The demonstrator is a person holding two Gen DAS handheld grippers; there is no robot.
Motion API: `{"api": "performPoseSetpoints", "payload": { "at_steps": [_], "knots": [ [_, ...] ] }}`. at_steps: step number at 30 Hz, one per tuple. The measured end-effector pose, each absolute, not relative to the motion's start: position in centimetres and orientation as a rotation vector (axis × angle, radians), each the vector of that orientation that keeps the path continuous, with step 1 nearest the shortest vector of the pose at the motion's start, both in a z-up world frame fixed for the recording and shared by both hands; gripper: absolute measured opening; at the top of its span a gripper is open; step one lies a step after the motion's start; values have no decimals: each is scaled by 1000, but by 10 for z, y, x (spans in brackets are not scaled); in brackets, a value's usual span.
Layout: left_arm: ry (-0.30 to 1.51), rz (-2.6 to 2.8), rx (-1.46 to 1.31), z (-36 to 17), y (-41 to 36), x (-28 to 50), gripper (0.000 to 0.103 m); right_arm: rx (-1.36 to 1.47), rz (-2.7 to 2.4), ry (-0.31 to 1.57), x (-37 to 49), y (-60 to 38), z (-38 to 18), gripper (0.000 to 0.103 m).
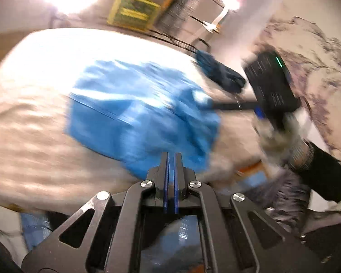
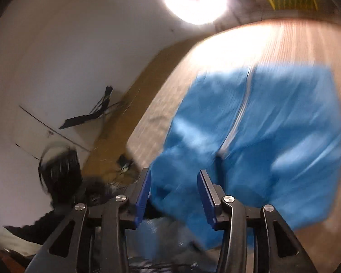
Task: Fold large clothes
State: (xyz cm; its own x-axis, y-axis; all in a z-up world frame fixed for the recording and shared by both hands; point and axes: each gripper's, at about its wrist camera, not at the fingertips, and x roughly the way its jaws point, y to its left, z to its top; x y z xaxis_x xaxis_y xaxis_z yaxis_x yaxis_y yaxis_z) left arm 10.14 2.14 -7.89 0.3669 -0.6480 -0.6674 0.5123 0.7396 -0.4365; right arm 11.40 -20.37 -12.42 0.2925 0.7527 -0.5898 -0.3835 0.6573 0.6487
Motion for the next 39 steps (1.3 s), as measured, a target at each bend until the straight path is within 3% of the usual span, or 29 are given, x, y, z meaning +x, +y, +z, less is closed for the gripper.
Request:
{"api": "performPoseSetpoints", "payload": {
  "at_steps": [4,13,24,35,39],
  "knots": [
    [922,-673,-127,-78,38,143,0,270,767,1080,105,-166,-152,32],
    [1031,-833,-105,-120,-1,187,0,-17,679,985,86,-117,-174,31],
    [1113,-906,-49,-142,-13,176,0,36,595,787,102,-123,-135,31],
    [1177,-912,-77,-156,-3,167,0,-143,540,811,151,-79,-140,31],
    [1133,-823,-57,-135,21,162,0,-183,474,862,163,-77,-153,31]
  ]
}}
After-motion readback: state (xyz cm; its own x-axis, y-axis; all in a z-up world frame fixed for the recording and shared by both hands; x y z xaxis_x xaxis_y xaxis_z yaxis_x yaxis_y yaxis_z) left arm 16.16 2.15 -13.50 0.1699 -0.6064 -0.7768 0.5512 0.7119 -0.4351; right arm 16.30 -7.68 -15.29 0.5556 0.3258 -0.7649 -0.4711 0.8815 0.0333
